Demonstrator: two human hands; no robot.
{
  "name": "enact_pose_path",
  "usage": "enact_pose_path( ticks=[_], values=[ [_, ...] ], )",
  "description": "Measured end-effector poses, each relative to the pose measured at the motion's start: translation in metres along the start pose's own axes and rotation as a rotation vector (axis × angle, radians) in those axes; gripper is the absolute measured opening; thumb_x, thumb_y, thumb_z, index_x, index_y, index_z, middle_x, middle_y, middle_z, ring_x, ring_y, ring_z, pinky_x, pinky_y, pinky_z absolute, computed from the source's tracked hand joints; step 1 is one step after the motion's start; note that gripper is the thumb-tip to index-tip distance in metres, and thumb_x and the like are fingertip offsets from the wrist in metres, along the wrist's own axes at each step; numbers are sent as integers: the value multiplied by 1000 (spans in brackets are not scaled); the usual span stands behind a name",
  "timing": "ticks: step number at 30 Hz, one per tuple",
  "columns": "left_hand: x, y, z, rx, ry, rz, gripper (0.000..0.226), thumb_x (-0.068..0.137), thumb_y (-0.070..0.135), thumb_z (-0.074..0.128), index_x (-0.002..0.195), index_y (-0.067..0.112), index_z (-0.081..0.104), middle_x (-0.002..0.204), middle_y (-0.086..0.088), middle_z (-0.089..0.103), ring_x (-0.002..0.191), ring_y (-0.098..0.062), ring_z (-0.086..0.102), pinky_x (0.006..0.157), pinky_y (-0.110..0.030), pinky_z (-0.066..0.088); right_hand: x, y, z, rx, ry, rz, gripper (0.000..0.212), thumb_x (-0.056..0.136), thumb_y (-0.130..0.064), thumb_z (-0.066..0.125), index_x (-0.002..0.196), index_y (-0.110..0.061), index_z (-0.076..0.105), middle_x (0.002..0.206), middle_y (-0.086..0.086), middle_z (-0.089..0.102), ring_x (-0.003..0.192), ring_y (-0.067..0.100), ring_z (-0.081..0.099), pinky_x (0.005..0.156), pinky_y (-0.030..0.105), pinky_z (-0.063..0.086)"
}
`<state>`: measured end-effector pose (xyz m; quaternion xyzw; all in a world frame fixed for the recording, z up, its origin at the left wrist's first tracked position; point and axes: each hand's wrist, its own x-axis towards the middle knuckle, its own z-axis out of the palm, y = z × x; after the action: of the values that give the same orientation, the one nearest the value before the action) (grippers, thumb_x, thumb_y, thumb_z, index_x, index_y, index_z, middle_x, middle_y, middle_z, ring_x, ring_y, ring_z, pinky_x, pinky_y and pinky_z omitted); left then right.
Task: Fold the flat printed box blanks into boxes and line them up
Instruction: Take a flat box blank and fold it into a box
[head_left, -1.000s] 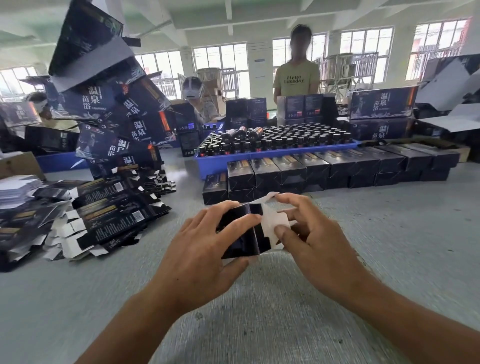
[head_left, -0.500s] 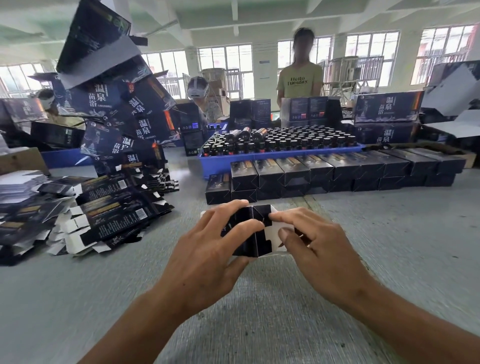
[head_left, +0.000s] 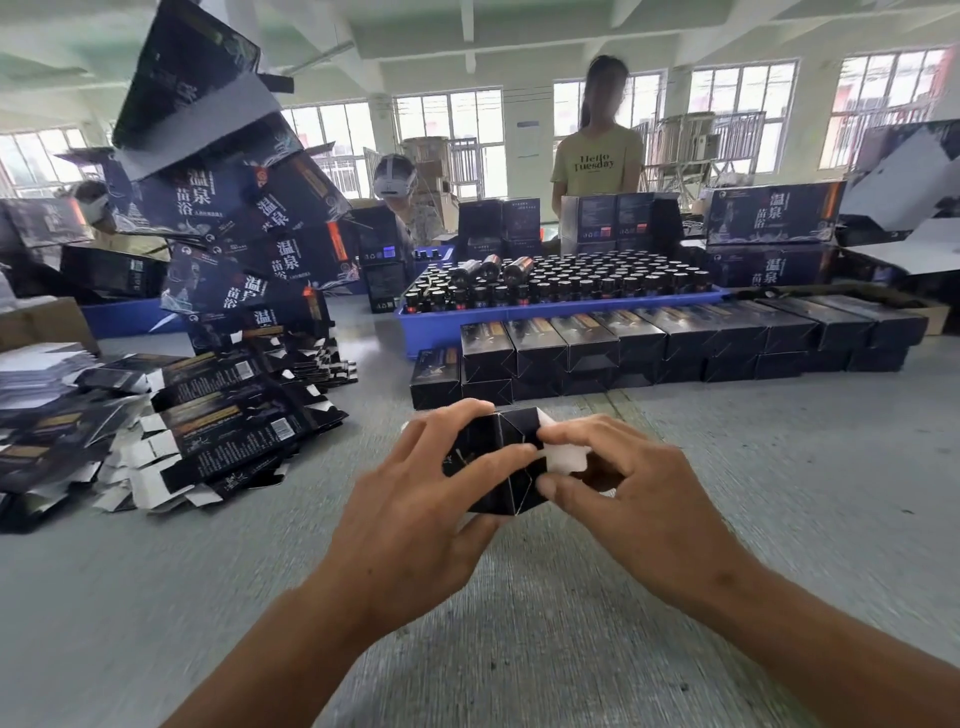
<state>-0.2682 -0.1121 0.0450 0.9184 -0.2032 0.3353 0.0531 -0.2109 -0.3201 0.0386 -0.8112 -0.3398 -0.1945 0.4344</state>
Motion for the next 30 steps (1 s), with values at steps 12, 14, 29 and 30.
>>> enact_pose_path(
  ticks=[12,14,29,30],
  values=[
    [0,-2,5,55,27,-3,54,81,29,70,132,35,55,147,-9,45,123,-31,53,65,-45,62,-1,1,1,138,1,84,53,91,-12,70,129,-45,55,108,-22,68,97,-8,64,73,8,51],
    [-1,-2,6,56,34,-4,58,79,29,73,133,35,52,147,-8,44,123,-31,53,66,-44,62,-1,0,0,178,-3,84,46,95,-13,63,128,-45,59,105,-24,70,97,-7,65,73,9,52],
    [1,17,8,-25,92,-114,83,78,40,65,150,13,36,144,-1,47,127,-13,43,99,-23,34,5,-3,-5,425,18,182,11,88,-25,74,91,-35,73,83,-19,75,75,1,71,65,11,53],
    [1,18,8,-25,93,-115,83,77,40,66,150,13,36,144,1,45,127,-13,42,100,-22,32,5,-4,-5,424,26,176,12,87,-23,75,89,-34,73,81,-20,75,74,-1,70,65,9,51]
  ],
)
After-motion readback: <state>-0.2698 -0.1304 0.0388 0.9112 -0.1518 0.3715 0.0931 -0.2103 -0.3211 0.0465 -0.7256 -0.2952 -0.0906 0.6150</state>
